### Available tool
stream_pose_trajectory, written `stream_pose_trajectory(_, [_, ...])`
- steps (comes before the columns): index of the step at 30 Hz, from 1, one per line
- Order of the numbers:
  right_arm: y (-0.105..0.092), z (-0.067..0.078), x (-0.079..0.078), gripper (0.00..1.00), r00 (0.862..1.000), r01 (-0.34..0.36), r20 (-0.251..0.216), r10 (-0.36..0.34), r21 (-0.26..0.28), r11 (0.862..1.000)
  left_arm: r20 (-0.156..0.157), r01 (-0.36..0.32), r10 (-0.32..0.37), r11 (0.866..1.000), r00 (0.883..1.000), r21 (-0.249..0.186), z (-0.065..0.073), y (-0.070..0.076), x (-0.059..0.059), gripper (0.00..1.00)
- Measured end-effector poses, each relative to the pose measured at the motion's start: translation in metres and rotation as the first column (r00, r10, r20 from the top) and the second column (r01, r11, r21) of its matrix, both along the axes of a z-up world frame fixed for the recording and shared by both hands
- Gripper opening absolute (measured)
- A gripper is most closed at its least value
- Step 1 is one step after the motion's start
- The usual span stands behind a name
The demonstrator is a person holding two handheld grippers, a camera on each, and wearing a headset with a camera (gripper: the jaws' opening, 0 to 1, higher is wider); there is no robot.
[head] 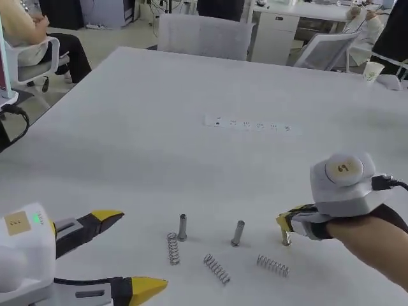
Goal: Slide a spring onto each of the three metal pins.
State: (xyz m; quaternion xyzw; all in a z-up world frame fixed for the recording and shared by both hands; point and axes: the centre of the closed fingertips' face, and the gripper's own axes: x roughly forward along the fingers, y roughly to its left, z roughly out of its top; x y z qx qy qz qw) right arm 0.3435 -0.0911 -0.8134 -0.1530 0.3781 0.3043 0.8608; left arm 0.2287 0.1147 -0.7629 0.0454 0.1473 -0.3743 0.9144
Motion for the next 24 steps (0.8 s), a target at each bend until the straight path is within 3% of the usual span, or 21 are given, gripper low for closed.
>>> stream_pose_trajectory(24, [-0.009, 0.003, -0.016, 0.05, 0.999, 0.035, 0.008, -0.036, 0.041, 0.999, -0.003, 0.008, -0.008, 1.0, 1.0, 0.004, -0.001, -0.001, 0.0, 0.73])
